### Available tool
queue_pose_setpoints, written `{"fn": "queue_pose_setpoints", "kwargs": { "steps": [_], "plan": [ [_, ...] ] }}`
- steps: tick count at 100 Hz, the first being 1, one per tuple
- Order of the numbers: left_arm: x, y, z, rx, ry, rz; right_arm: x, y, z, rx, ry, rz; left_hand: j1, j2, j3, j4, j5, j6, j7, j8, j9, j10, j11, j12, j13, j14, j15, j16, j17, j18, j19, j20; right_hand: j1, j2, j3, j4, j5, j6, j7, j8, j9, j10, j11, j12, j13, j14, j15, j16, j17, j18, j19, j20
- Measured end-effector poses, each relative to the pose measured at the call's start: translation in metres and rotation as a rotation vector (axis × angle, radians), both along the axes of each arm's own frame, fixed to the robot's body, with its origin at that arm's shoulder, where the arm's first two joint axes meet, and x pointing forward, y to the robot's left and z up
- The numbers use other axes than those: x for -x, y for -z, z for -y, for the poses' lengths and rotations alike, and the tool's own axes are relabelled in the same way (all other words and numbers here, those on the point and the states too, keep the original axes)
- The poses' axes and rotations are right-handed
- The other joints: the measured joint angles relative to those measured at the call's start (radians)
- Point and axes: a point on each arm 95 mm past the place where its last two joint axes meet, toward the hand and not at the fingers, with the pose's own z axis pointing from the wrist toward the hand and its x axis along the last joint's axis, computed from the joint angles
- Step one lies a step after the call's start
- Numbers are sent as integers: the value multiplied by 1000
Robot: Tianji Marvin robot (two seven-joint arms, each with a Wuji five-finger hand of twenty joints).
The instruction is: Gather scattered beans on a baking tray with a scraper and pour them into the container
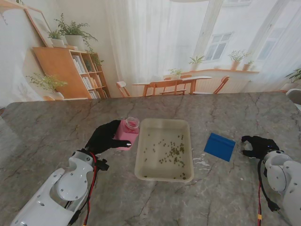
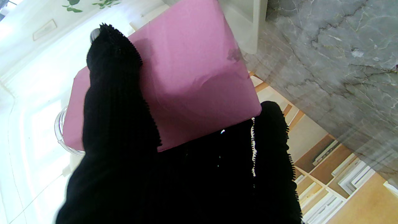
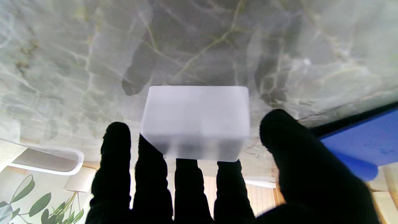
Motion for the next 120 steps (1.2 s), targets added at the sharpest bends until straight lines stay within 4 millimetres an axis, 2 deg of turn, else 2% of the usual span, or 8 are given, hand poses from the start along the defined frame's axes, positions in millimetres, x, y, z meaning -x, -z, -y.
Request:
{"fn": "queue_pose_setpoints", "kwargs": {
  "steps": [18,33,49,73,89,103,120],
  "plan": [
    [0,0,0,-1,-1,-2,5,0,-1,3,-19,-10,0,0,0,0,0,0,0,0,0,0,0,0,0,0,0,0,0,0,0,0,-13,29,-77,0,-36,27,-58,11,-57,36,-70,-2,-61,9,-65,6,-80,27,-24,0],
    [0,0,0,-1,0,-2,9,-11,-3,9,-40,8,0,0,0,0,0,0,0,0,0,0,0,0,0,0,0,0,0,0,0,0,-13,64,-136,11,-48,53,-95,11,-88,52,-112,-4,-105,23,-96,8,-117,38,-49,3],
    [0,0,0,-4,0,0,8,-30,-7,-7,-53,45,0,0,0,0,0,0,0,0,0,0,0,0,0,0,0,0,0,0,0,0,-13,82,-167,19,-81,77,-120,11,-114,74,-138,-13,-147,35,-123,2,-155,38,-76,11],
    [1,-1,-2,-5,-10,2,7,-71,-20,-1,-134,149,0,0,0,0,0,0,0,0,0,0,0,0,0,0,0,0,0,0,0,0,-13,103,-194,19,-107,99,-132,11,-138,88,-161,-13,-193,44,-144,-1,-187,38,-102,11],
    [1,-1,-3,-15,-15,3,9,-101,-42,-64,-183,308,0,0,0,0,0,0,0,16,0,0,0,0,0,0,-4,-1,0,0,0,0,-13,103,-204,21,-107,101,-132,11,-138,99,-162,-13,-206,45,-145,-1,-193,38,-108,11],
    [-3,2,-6,-26,-18,-6,14,-123,-69,-109,-238,449,0,0,0,0,-6,0,-1,43,-2,-2,0,2,0,0,-14,-7,0,0,-5,0,-12,104,-211,21,-106,102,-132,11,-137,101,-162,-13,-206,46,-145,-1,-198,38,-117,11],
    [-15,11,-16,-44,-24,-41,24,-134,-113,-224,-241,638,0,9,0,0,-51,-11,19,103,-29,-17,-8,12,-9,-21,-57,-31,-2,0,-25,0,-12,104,-223,21,-78,102,-130,11,-98,101,-162,-13,-205,46,-144,-1,-193,38,-118,12]
  ]
}}
